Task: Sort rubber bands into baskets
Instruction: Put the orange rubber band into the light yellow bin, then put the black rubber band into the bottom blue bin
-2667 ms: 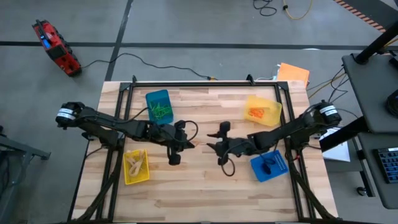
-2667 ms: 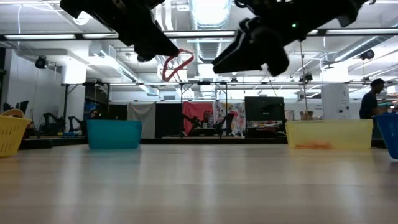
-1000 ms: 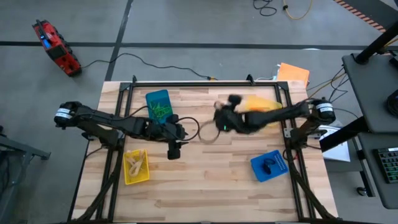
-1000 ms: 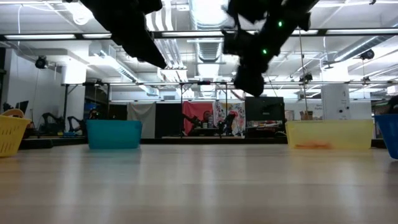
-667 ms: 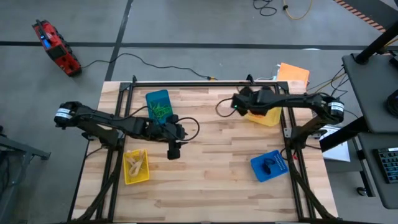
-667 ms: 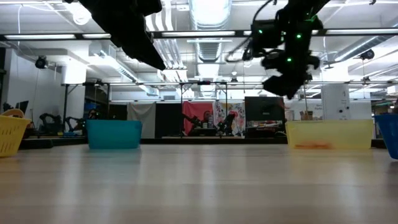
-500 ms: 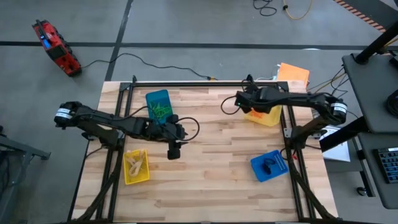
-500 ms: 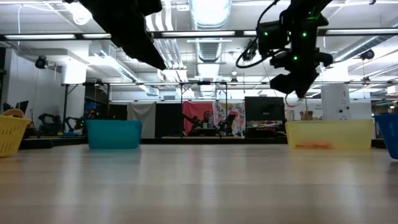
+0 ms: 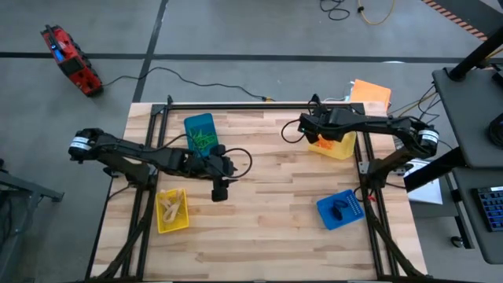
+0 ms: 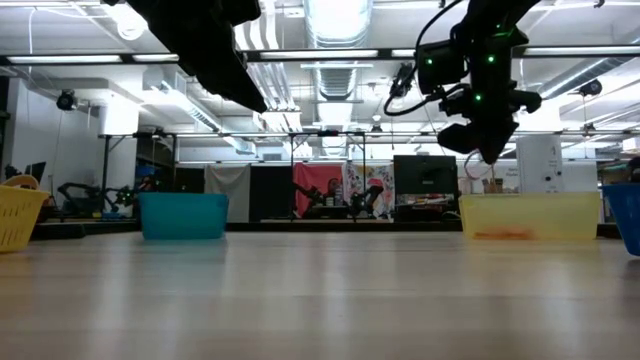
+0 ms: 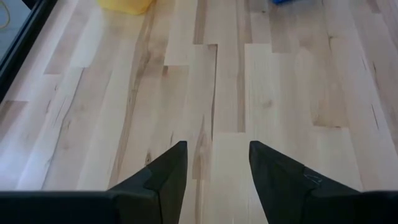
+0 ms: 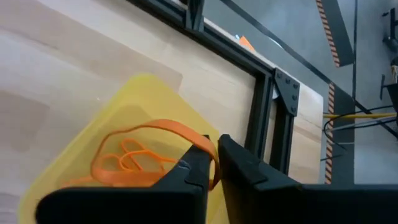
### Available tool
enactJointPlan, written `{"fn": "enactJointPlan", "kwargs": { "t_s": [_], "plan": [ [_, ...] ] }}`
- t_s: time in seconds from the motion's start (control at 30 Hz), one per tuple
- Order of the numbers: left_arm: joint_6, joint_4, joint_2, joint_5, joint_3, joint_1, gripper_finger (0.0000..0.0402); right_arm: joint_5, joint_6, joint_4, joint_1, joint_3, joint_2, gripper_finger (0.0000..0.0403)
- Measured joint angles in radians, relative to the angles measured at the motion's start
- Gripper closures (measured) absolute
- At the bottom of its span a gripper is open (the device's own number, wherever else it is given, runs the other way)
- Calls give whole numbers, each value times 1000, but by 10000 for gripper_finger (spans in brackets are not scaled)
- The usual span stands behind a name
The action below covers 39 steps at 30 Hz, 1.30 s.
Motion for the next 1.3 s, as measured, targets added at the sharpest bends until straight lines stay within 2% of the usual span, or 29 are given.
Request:
{"fn": "enactJointPlan", "kwargs": {
  "t_s": [0.47,1.07,1.13,1.3],
  "plan": [
    [0,0,0,0,0,0,245,-3,-5,-1,0,-16,-3,240],
    [-41,-4,1,0,0,0,245,-74,-43,1,0,-16,-11,181],
    [-62,-57,-2,1,6,0,245,-74,-44,11,1,-16,-11,174],
    [-130,-343,-6,-16,102,1,247,-73,-95,61,32,-16,-11,160]
  ]
}}
